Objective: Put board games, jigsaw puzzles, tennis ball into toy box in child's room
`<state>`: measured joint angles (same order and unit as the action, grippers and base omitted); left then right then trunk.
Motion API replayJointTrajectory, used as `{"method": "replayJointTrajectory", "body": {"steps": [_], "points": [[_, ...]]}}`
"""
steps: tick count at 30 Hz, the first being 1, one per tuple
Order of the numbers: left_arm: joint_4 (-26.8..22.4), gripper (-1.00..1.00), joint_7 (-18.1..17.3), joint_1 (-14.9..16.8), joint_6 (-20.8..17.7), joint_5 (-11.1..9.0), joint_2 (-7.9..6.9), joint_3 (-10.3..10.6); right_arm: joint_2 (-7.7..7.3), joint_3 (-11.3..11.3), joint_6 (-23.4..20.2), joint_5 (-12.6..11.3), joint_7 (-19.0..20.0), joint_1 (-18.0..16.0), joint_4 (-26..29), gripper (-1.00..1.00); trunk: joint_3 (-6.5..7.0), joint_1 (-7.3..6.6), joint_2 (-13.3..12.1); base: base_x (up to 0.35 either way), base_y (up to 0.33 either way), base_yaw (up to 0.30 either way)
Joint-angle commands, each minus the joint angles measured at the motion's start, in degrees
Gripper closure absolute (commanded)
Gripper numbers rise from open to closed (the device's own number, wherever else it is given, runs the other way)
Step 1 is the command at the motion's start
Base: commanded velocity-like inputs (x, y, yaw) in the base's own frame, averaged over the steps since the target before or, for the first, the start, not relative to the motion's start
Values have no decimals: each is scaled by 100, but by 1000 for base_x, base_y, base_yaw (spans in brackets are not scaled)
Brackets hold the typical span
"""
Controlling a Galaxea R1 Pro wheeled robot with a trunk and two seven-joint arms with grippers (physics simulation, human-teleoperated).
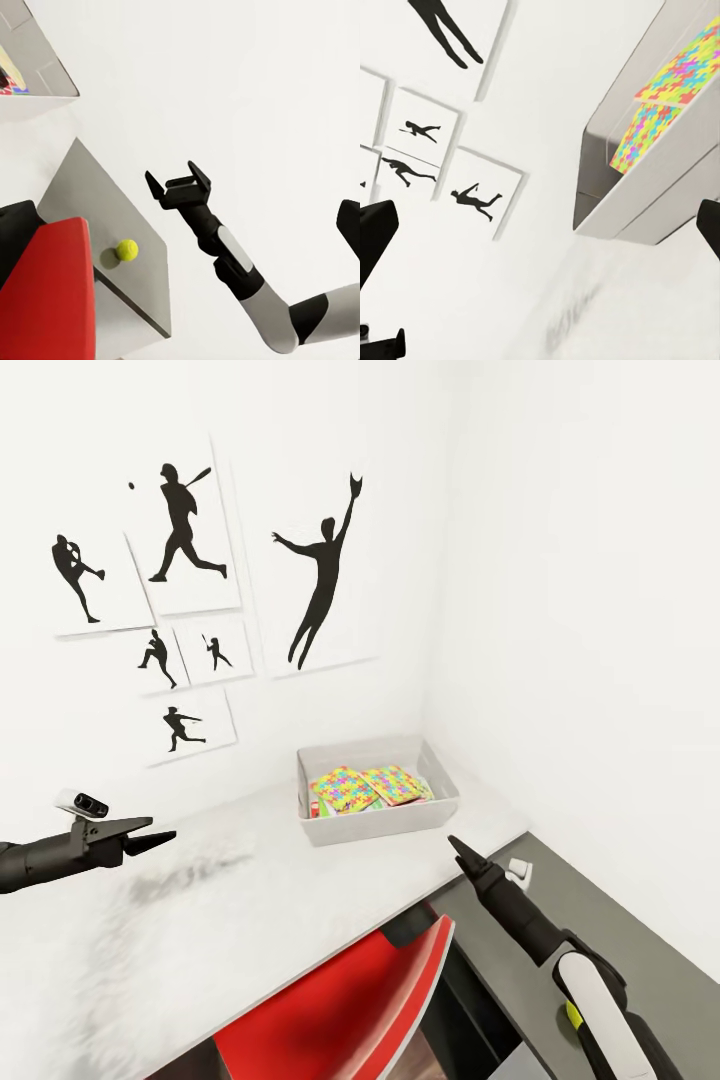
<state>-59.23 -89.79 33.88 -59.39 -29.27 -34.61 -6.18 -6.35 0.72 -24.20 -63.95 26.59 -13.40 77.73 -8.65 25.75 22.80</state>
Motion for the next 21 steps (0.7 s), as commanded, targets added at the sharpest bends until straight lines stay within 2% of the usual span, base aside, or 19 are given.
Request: {"method": "replayJointTrajectory", "body": {"steps": [1,7,11,12,15,21], "points": [[-1,-100,-21,4,-61,0,-2,3,1,8,-52,-52,1,-4,-4,-100,-12,3,12,0,0,0],[-6,-100,-21,4,-61,0,2,3,-4,8,-76,-5,-134,-4,113,-100,-12,3,12,0,0,0],[-9,-100,-21,4,-61,0,5,3,-37,13,-141,350,-796,-6,265,-100,-12,3,12,0,0,0],[-9,-100,-21,4,-61,3,6,3,-87,16,-260,508,-1265,-8,345,-100,-12,3,12,0,0,0],[-57,-100,-21,4,-61,7,6,3,-127,16,-574,619,-1749,-6,555,-100,-12,3,12,0,0,0],[-325,-100,-21,4,-61,15,8,107,-137,21,-749,666,-1957,-5,783,-100,-12,3,12,0,0,0]]}}
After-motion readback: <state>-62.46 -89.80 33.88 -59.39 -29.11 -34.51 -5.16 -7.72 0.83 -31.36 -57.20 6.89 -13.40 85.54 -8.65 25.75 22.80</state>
